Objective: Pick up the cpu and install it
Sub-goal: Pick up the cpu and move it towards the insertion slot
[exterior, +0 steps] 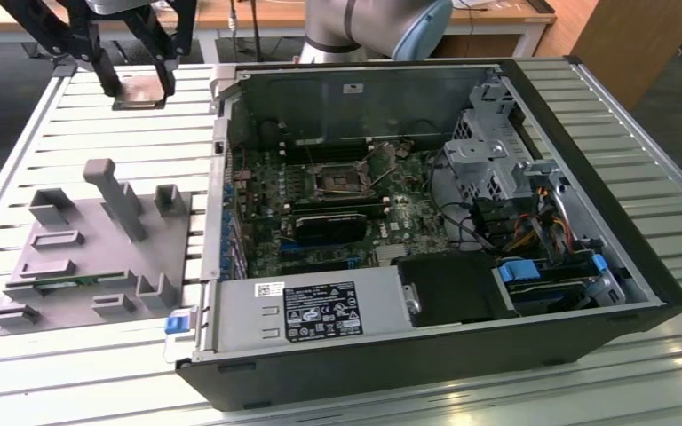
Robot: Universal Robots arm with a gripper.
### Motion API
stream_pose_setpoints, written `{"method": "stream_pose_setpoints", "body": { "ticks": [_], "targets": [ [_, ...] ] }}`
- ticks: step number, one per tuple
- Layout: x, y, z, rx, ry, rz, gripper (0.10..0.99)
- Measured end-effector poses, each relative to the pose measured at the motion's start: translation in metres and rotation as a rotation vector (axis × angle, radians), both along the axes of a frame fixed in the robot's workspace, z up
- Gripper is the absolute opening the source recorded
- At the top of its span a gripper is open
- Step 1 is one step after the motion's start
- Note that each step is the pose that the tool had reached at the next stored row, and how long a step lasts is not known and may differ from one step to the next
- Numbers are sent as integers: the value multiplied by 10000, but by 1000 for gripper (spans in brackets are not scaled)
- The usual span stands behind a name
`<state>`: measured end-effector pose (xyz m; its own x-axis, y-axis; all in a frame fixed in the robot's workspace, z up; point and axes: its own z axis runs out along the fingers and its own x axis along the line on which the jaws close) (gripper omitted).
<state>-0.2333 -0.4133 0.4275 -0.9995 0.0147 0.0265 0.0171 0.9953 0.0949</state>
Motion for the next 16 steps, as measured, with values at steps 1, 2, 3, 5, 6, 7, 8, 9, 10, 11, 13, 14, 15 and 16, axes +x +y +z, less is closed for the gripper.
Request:
{"method": "stream_pose_setpoints", "body": {
  "ticks": [1,2,3,5,6,7,8,9,10,11,13,14,15,16],
  "targets": [
    [20,0,-1,0,-1,-1,525],
    [39,1,-2,1,-1,-1,525],
    [56,2,-4,1,-1,0,525],
    [85,11,-8,1,-1,3,525],
    [100,16,-9,1,-1,7,525],
    [114,25,-11,1,-1,11,525],
    [129,36,-12,0,-1,14,525],
    [144,48,-13,0,0,17,525],
    [158,62,-14,-1,0,18,525],
    [172,76,-16,0,-1,20,525],
    [195,102,-20,0,-1,27,525],
    [205,115,-21,1,-1,29,525],
    [215,128,-22,0,-1,31,525],
    [226,140,-24,0,0,33,525]
  ]
}}
